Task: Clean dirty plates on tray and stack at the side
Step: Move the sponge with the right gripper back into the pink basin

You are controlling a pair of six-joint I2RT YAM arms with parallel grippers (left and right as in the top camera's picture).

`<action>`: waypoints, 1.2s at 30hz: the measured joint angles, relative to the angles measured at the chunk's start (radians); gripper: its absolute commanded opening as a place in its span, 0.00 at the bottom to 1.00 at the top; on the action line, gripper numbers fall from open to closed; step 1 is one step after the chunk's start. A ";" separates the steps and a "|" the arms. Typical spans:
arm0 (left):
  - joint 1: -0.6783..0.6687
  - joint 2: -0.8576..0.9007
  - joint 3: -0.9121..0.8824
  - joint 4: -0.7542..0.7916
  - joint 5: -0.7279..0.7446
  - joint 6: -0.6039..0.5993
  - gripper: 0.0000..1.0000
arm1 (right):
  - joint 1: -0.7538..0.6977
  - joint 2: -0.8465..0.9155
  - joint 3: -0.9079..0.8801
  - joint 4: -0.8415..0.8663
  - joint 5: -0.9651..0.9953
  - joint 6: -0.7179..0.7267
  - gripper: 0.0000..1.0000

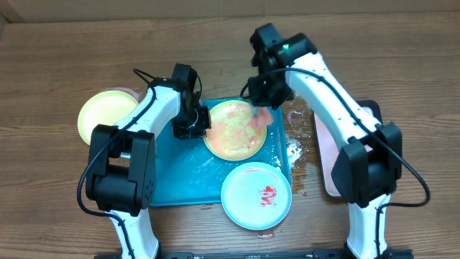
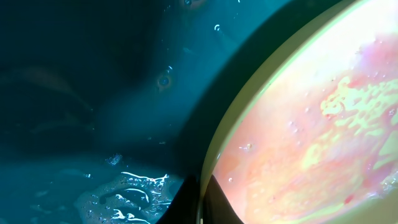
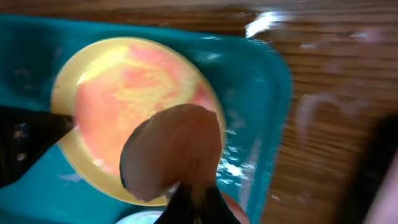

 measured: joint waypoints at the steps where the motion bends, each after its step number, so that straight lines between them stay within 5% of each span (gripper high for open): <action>1: 0.000 0.000 0.000 0.000 0.000 0.000 0.04 | 0.000 -0.006 0.019 -0.034 0.051 0.022 0.04; 8: 0.000 0.000 0.000 0.000 -0.005 0.000 0.05 | -0.042 -0.016 0.045 -0.282 0.280 0.225 0.04; 15: 0.000 0.002 0.035 -0.067 -0.059 0.000 0.04 | -0.156 -0.016 -0.021 -0.304 0.349 0.334 0.04; 29: 0.000 0.002 0.130 -0.135 -0.151 0.002 0.05 | -0.395 -0.017 -0.492 -0.007 0.336 0.385 0.06; 31: 0.000 0.002 0.135 -0.142 -0.153 0.002 0.05 | -0.415 -0.017 -0.563 0.046 0.319 0.389 0.31; 32: 0.000 0.002 0.140 -0.149 -0.154 0.002 0.05 | -0.423 -0.018 -0.589 0.067 0.317 0.389 0.57; 36: -0.002 0.002 0.190 -0.182 -0.159 0.002 0.04 | -0.459 -0.070 -0.642 0.087 0.320 0.367 0.73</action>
